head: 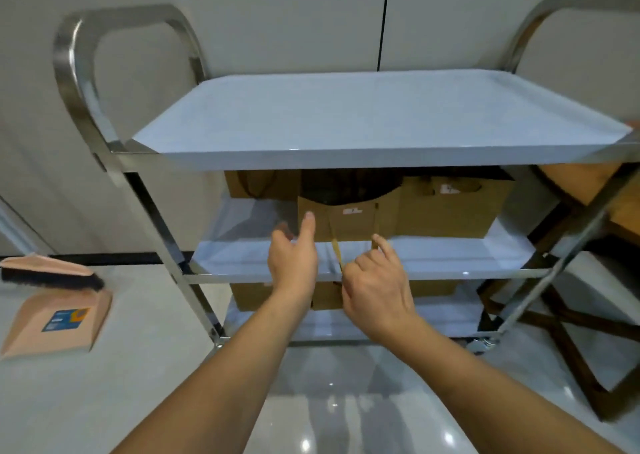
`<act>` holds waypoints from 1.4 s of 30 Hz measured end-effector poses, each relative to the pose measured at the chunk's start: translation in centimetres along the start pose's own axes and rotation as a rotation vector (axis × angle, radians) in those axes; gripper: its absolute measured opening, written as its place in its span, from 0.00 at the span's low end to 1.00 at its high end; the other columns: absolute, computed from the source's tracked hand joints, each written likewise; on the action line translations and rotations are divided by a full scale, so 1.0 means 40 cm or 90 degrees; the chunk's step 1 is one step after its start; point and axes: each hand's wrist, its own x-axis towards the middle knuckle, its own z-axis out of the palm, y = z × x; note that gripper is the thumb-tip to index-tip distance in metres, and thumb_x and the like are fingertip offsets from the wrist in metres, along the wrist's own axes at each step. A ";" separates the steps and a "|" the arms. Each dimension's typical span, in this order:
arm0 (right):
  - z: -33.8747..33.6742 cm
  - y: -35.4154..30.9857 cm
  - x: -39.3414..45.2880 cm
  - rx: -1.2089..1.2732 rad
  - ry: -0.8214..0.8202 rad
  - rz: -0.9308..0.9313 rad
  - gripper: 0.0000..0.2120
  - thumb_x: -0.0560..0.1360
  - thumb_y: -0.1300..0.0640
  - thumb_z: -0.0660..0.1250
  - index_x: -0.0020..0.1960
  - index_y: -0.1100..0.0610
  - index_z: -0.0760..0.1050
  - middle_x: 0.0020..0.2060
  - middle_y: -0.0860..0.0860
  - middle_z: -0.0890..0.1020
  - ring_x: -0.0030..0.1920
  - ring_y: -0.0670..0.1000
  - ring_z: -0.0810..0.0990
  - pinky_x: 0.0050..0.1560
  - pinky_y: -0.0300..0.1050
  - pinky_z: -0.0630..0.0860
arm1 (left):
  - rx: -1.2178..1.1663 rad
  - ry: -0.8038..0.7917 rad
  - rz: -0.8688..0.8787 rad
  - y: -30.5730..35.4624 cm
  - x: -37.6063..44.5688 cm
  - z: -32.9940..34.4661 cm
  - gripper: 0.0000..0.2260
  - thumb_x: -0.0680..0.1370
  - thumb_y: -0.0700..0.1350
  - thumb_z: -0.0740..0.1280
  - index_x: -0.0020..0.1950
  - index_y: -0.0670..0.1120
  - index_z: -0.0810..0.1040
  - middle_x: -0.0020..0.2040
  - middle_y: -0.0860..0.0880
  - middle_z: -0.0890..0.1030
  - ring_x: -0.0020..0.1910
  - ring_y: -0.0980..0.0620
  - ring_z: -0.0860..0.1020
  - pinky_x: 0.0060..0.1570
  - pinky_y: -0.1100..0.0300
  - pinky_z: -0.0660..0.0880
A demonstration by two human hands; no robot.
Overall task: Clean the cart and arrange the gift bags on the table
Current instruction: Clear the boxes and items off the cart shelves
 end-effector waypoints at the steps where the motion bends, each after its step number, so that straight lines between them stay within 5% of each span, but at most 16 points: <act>1: -0.011 0.001 -0.004 0.025 0.040 -0.029 0.05 0.66 0.61 0.72 0.33 0.57 0.78 0.28 0.53 0.78 0.34 0.54 0.77 0.63 0.56 0.76 | -0.035 -0.005 -0.023 0.022 0.004 0.001 0.39 0.72 0.72 0.65 0.74 0.49 0.67 0.67 0.47 0.75 0.65 0.44 0.74 0.66 0.42 0.73; 4: -0.033 0.013 -0.005 0.118 0.148 -0.078 0.11 0.68 0.61 0.70 0.30 0.56 0.70 0.26 0.52 0.73 0.30 0.53 0.71 0.34 0.45 0.71 | -0.074 -0.002 -0.064 0.061 0.027 0.011 0.51 0.61 0.73 0.69 0.78 0.51 0.63 0.72 0.46 0.73 0.69 0.41 0.73 0.66 0.41 0.74; 7: -0.053 0.024 -0.002 0.163 0.245 -0.100 0.13 0.69 0.63 0.70 0.30 0.56 0.69 0.27 0.51 0.70 0.29 0.49 0.64 0.32 0.40 0.57 | -0.082 -0.016 -0.093 0.046 0.050 0.024 0.34 0.71 0.49 0.73 0.76 0.52 0.68 0.69 0.44 0.75 0.64 0.40 0.77 0.62 0.43 0.78; 10: -0.065 0.036 0.022 0.162 0.288 -0.009 0.10 0.71 0.62 0.70 0.33 0.57 0.71 0.29 0.52 0.71 0.31 0.50 0.65 0.33 0.38 0.56 | -0.081 0.018 -0.115 0.021 0.050 0.026 0.17 0.76 0.40 0.68 0.64 0.52 0.77 0.60 0.44 0.81 0.54 0.43 0.80 0.58 0.48 0.80; 13: -0.052 0.063 0.066 0.085 0.167 0.135 0.05 0.72 0.58 0.72 0.44 0.56 0.76 0.39 0.52 0.77 0.37 0.52 0.74 0.33 0.40 0.62 | -0.054 0.048 -0.114 0.000 0.046 0.033 0.16 0.81 0.37 0.64 0.67 0.48 0.76 0.57 0.47 0.78 0.52 0.47 0.76 0.54 0.53 0.76; 18: -0.022 0.071 0.121 0.059 -0.187 0.233 0.25 0.78 0.54 0.67 0.73 0.51 0.67 0.70 0.53 0.70 0.60 0.58 0.77 0.49 0.50 0.75 | 0.058 0.076 -0.080 -0.010 0.052 0.042 0.14 0.79 0.33 0.61 0.58 0.48 0.78 0.54 0.46 0.80 0.50 0.47 0.78 0.50 0.55 0.74; 23: -0.026 0.065 0.164 0.056 -0.425 0.240 0.21 0.78 0.55 0.67 0.70 0.49 0.68 0.62 0.55 0.75 0.54 0.58 0.79 0.42 0.48 0.71 | 0.170 0.088 -0.122 0.031 0.024 0.042 0.13 0.79 0.32 0.60 0.50 0.49 0.77 0.42 0.52 0.77 0.42 0.54 0.75 0.46 0.57 0.71; 27: -0.097 0.067 0.187 0.154 -0.418 0.268 0.15 0.81 0.54 0.62 0.68 0.50 0.69 0.52 0.53 0.81 0.51 0.57 0.80 0.44 0.49 0.76 | 0.218 0.068 -0.196 0.093 -0.014 0.037 0.12 0.80 0.32 0.60 0.49 0.49 0.76 0.42 0.51 0.77 0.38 0.56 0.73 0.38 0.64 0.69; 30: -0.137 0.060 0.201 0.204 -0.408 0.222 0.15 0.83 0.50 0.60 0.68 0.49 0.65 0.49 0.53 0.79 0.48 0.56 0.79 0.45 0.50 0.76 | 0.259 0.055 -0.236 0.132 -0.025 0.040 0.12 0.78 0.33 0.61 0.54 0.46 0.80 0.47 0.47 0.80 0.43 0.49 0.77 0.47 0.54 0.76; 36: -0.116 0.050 0.259 0.313 -0.680 0.401 0.05 0.78 0.54 0.69 0.54 0.50 0.77 0.43 0.50 0.80 0.46 0.53 0.80 0.45 0.48 0.79 | 0.316 0.002 -0.279 0.151 -0.065 0.029 0.11 0.77 0.36 0.65 0.51 0.51 0.79 0.49 0.46 0.83 0.50 0.43 0.81 0.54 0.45 0.80; 39: -0.137 0.037 0.210 0.350 -0.678 0.407 0.02 0.79 0.51 0.69 0.50 0.48 0.79 0.41 0.48 0.81 0.43 0.51 0.80 0.40 0.45 0.76 | 0.324 -0.003 -0.301 0.156 -0.095 0.017 0.10 0.77 0.36 0.67 0.49 0.52 0.79 0.47 0.46 0.83 0.49 0.43 0.81 0.53 0.45 0.81; 42: -0.176 0.039 0.164 0.490 -0.504 0.532 0.09 0.77 0.47 0.72 0.47 0.50 0.74 0.38 0.45 0.79 0.41 0.48 0.79 0.41 0.44 0.76 | 0.325 0.025 -0.314 0.177 -0.107 0.013 0.07 0.77 0.37 0.68 0.52 0.48 0.81 0.47 0.45 0.82 0.48 0.44 0.80 0.52 0.47 0.82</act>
